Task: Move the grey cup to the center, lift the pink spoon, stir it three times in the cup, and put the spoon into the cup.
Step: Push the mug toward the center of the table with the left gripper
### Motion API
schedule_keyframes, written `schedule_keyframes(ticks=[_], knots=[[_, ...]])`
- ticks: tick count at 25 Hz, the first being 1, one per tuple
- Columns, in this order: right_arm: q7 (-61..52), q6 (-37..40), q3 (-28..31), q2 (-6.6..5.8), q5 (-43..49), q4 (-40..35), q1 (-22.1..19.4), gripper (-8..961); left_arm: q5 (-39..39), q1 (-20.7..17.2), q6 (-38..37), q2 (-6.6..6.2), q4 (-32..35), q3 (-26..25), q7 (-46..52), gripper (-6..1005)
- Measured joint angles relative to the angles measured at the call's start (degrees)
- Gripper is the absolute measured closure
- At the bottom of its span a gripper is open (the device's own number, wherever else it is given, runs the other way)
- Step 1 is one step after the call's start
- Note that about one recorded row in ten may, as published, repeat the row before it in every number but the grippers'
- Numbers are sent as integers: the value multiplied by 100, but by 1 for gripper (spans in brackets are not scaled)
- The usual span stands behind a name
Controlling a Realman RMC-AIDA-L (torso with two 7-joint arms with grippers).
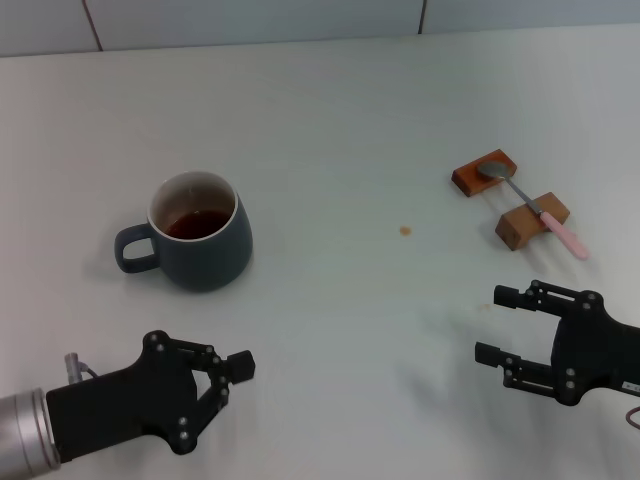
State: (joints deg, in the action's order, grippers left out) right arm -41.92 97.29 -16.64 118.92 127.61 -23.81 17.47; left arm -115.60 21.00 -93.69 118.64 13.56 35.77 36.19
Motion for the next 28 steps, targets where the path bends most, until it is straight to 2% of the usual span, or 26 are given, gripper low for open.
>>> schedule_keyframes(ticks=[6,8,10,11,13,14,15,18,22,28], knots=[[0,-59,4,-1,0,29,42,261,454,1,-156,1,-96,-465,0,975],[0,-95,3,-4,0,82,58,261,785,-10,-215,-8,-107,-765,1,988],[0,-115,1,-7,0,112,71,261,1224,-23,-191,-26,-36,-1313,23,1001],[0,-120,0,-8,-1,118,74,261,1224,-23,-191,-26,-36,-1313,23,1001],[0,-123,-1,-9,0,119,75,260,1389,-16,-109,-37,125,-1677,7,1001],[0,-118,0,-9,0,121,82,260,1451,23,81,-46,431,-1961,-5,1001],[0,-118,0,-9,0,121,82,260,1456,48,196,-47,550,-2028,-13,1001],[0,-89,3,-9,-1,123,89,260,1474,112,536,-50,783,-2119,-134,1001],[0,-83,3,-7,-3,124,91,260,1453,227,1324,-58,848,-2066,-948,1001],[0,-97,11,-1,-7,157,114,260,1430,401,2325,-30,731,-1457,-1715,1001]])
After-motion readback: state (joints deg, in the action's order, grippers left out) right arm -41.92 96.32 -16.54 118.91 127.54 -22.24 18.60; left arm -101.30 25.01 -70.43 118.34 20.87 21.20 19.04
